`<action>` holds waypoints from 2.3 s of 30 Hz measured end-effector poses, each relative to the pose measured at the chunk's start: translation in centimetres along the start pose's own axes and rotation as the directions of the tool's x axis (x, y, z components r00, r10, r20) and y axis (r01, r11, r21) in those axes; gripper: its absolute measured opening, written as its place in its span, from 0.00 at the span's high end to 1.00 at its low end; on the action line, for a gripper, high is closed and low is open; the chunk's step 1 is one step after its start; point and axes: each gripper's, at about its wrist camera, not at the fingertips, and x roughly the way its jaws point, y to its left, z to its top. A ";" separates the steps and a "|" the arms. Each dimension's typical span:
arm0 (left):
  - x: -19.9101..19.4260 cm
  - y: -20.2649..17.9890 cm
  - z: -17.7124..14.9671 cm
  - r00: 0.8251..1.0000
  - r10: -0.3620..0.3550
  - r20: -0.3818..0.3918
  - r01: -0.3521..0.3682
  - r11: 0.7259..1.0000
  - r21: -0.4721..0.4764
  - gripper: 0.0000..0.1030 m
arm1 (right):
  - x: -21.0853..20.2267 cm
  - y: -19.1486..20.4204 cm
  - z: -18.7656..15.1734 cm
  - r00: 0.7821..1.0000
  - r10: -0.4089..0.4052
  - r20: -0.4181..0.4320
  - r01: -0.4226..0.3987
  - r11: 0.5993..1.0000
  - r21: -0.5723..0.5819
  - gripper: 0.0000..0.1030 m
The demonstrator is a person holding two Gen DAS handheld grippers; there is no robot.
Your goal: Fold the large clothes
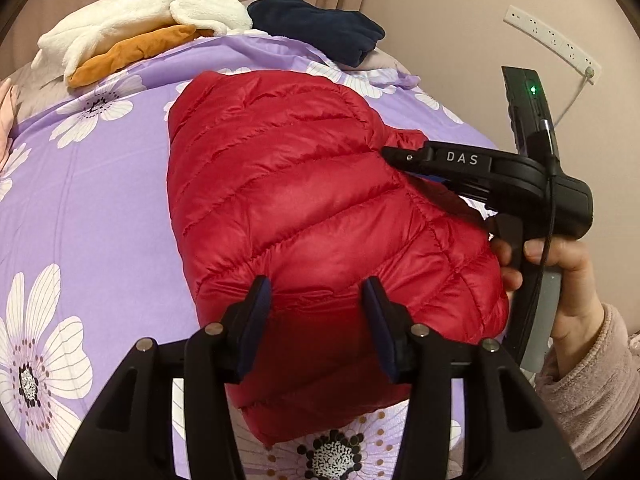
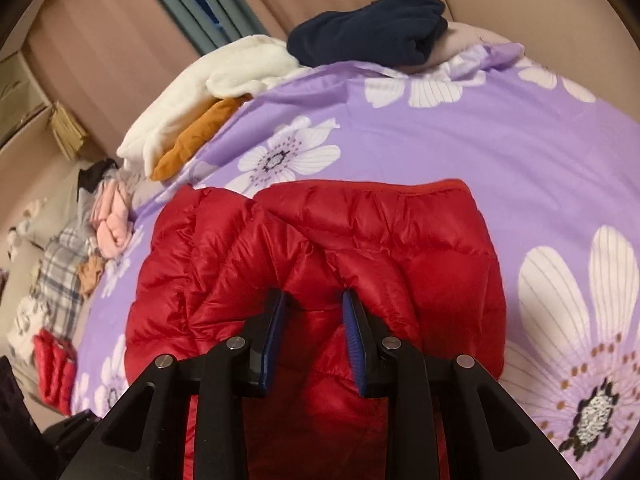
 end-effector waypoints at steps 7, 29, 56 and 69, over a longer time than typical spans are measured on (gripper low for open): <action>0.1 0.0 0.2 1.000 0.011 -0.018 -0.011 1.000 -0.004 0.52 | -2.4 0.8 0.1 0.999 0.020 0.029 -0.020 1.000 0.013 0.74; 0.3 -0.5 -0.1 1.000 0.009 -0.018 -0.009 1.000 -0.009 0.44 | -4.5 2.2 -6.9 0.999 -0.026 0.034 0.032 0.982 -0.184 0.74; 2.0 2.3 5.4 0.997 0.072 0.020 -0.072 0.997 -0.017 0.52 | -9.2 3.1 -5.5 0.989 0.026 0.147 -0.003 0.987 -0.159 0.71; 2.6 1.8 5.0 0.996 0.085 0.023 -0.086 0.996 0.015 0.52 | -2.7 1.7 -3.1 0.998 0.021 0.064 -0.018 0.999 -0.050 0.70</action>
